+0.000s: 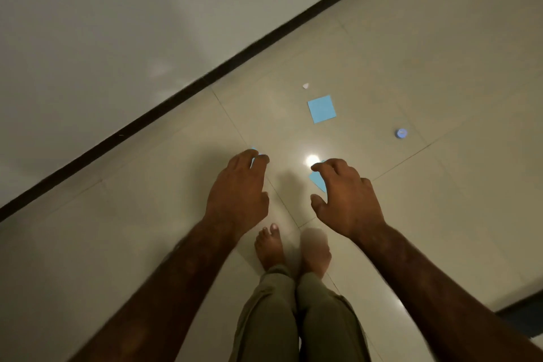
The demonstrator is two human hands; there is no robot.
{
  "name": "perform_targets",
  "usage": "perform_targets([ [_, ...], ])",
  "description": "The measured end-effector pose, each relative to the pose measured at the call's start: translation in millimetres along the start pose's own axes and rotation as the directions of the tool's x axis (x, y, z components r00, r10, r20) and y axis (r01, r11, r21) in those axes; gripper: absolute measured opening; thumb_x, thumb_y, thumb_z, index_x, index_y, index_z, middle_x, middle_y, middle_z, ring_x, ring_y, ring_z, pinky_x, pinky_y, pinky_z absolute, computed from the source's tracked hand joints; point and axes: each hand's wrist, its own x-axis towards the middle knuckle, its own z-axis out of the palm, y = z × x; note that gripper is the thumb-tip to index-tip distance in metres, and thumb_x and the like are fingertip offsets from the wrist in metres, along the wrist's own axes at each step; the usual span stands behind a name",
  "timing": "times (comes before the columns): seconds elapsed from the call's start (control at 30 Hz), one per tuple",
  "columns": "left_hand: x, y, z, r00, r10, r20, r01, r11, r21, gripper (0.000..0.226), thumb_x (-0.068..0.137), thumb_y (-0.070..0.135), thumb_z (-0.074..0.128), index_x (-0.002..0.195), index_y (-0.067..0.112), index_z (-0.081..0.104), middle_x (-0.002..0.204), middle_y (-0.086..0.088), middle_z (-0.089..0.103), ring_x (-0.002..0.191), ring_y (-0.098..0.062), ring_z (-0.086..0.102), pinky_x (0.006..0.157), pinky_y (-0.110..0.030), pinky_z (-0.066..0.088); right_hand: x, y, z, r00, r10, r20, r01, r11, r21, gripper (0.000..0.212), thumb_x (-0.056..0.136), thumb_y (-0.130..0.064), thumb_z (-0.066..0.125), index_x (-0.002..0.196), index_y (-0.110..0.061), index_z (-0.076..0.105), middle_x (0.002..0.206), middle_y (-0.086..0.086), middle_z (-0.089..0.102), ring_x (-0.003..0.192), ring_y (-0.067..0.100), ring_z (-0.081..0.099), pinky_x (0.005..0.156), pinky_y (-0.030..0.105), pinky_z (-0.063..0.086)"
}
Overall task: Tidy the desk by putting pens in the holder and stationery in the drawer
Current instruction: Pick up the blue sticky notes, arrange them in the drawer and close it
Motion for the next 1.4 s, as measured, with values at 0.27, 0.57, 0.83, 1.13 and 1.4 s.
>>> perform_targets([
  [0.27, 106, -63, 132, 1.000, 0.017, 0.021, -0.018, 1.000, 0.014, 0.059, 0.076, 0.012, 0.069, 0.130, 0.015, 0.048, 0.137, -0.005, 0.047, 0.125, -0.027, 0.045, 0.090, -0.038, 0.046, 109, 79, 128, 0.999, 0.009, 0.044, -0.007, 0.998, -0.055, 0.059, 0.084, -0.033, 0.067, 0.140, -0.025, 0.048, 0.142, 0.002, 0.048, 0.121, 0.028, 0.054, 0.093, 0.044, 0.045],
  [0.57, 195, -101, 240, 0.991, 0.004, 0.137, -0.018, 0.994, 0.105, 0.067, 0.080, 0.019, 0.069, 0.141, 0.018, 0.039, 0.146, -0.005, 0.039, 0.128, -0.026, 0.044, 0.099, -0.041, 0.048, 197, 139, 225, 0.994, 0.012, 0.111, 0.007, 0.984, -0.175, 0.065, 0.084, -0.037, 0.067, 0.142, -0.024, 0.043, 0.144, 0.003, 0.042, 0.122, 0.028, 0.051, 0.092, 0.044, 0.047],
  [0.83, 236, -160, 291, 0.944, -0.227, 0.238, 0.163, 0.952, 0.260, 0.085, 0.083, 0.030, 0.072, 0.151, 0.027, 0.022, 0.148, -0.013, 0.028, 0.129, -0.034, 0.039, 0.096, -0.048, 0.045, 221, 161, 289, 0.973, 0.216, 0.081, -0.205, 0.970, -0.128, 0.077, 0.080, -0.038, 0.075, 0.146, -0.024, 0.038, 0.150, 0.008, 0.034, 0.132, 0.031, 0.042, 0.098, 0.050, 0.049],
  [1.13, 248, -180, 330, 0.947, -0.255, 0.195, 0.224, 0.960, 0.167, 0.089, 0.082, 0.033, 0.074, 0.153, 0.025, 0.021, 0.142, -0.017, 0.032, 0.123, -0.036, 0.044, 0.093, -0.051, 0.047, 230, 169, 323, 0.964, 0.261, -0.046, -0.264, 0.961, -0.087, 0.076, 0.077, -0.029, 0.078, 0.143, -0.026, 0.040, 0.147, 0.009, 0.038, 0.127, 0.032, 0.046, 0.094, 0.050, 0.050],
  [1.4, 255, -190, 350, 0.965, -0.259, 0.049, 0.246, 0.952, 0.183, 0.096, 0.073, 0.026, 0.081, 0.150, 0.024, 0.025, 0.134, -0.020, 0.036, 0.119, -0.039, 0.043, 0.087, -0.052, 0.047, 234, 188, 330, 0.950, 0.289, -0.121, -0.300, 0.951, -0.080, 0.074, 0.072, -0.028, 0.083, 0.135, -0.024, 0.044, 0.135, 0.008, 0.044, 0.118, 0.032, 0.047, 0.082, 0.042, 0.045],
])
